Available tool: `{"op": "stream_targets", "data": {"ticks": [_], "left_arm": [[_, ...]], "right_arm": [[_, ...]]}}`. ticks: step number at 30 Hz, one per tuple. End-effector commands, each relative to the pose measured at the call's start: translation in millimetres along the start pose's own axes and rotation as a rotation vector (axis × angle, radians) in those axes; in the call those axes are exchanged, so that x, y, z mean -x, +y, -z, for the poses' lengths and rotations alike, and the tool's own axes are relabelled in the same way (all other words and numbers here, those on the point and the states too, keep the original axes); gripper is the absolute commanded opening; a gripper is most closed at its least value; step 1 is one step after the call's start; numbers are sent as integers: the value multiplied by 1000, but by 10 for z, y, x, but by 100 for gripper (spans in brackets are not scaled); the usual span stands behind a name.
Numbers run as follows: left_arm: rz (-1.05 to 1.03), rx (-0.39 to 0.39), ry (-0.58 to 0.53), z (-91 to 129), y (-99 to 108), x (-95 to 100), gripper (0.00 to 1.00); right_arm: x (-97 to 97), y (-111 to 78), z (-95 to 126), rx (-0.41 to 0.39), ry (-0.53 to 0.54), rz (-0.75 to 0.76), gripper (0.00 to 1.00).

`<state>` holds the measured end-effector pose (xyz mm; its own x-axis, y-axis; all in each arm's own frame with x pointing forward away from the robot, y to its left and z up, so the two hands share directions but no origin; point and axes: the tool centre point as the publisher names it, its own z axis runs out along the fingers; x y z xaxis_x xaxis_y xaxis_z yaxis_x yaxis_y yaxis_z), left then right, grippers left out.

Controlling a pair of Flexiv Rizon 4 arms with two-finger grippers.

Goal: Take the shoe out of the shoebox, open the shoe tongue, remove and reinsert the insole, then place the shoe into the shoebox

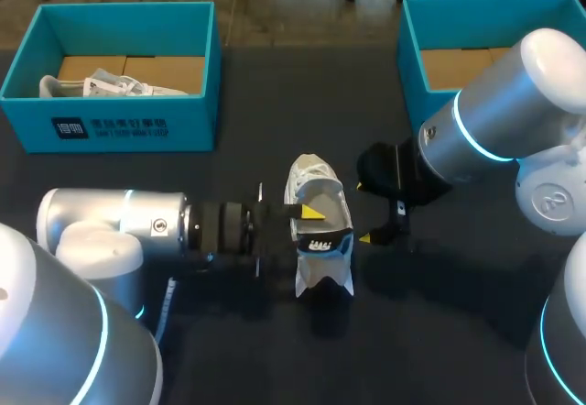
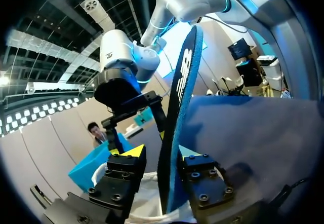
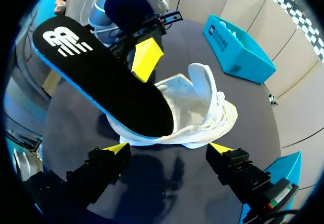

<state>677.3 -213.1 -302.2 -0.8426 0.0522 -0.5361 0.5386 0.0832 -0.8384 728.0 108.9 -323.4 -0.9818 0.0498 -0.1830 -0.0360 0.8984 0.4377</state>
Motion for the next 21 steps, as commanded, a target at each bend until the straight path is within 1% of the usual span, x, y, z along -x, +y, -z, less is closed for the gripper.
{"op": "stream_targets", "data": {"ticks": [1,3,13,21], "left_arm": [[12,22,8,37,3,-62,19],[15,33,15,29,32,-79,0],[12,98,69,-34,205,-129,0],[-26,145,93,-48,345,-78,0]], "right_arm": [[-11,6,-13,-2,-3,-1,100],[-11,6,-13,-2,-3,-1,100],[-11,6,-13,-2,-3,-1,100],[-11,6,-13,-2,-3,-1,100]]}}
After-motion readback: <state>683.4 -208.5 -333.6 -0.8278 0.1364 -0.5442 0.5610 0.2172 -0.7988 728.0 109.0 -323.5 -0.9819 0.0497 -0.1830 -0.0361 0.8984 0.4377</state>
